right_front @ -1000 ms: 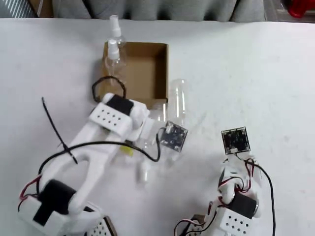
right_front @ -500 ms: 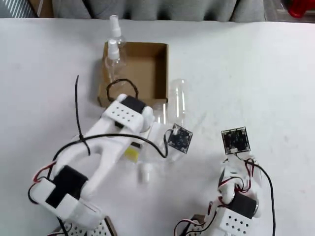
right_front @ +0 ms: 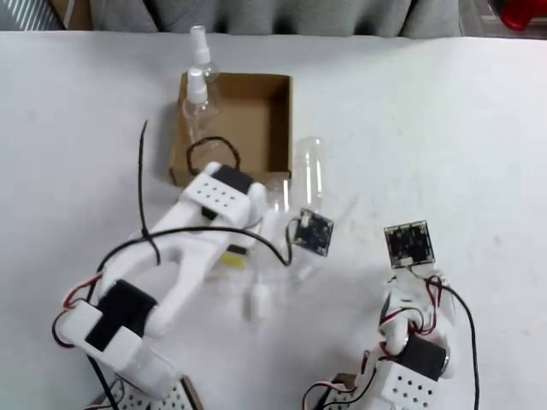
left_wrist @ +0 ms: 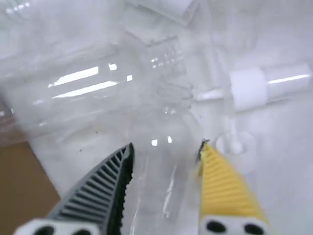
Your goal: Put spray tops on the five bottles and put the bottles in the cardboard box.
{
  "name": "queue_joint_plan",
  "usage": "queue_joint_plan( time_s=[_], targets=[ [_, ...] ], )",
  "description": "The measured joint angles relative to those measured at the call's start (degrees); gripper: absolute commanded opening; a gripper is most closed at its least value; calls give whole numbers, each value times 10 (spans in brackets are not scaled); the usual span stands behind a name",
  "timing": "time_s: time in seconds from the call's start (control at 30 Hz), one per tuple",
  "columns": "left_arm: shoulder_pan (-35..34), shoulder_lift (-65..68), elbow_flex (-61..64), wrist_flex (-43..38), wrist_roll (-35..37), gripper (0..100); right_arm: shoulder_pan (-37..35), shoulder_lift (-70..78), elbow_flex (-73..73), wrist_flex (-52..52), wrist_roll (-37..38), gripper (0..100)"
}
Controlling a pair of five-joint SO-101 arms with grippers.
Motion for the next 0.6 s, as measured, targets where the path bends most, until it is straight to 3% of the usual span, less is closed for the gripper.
queue_joint_plan(
  time_s=[0.37,0.6],
  targets=[
    [-6,-11,-3,20,102,20,0,0,0,4,0,17],
    [-11,-14,-18,17,113,36,0,0,0,5,0,17]
  ],
)
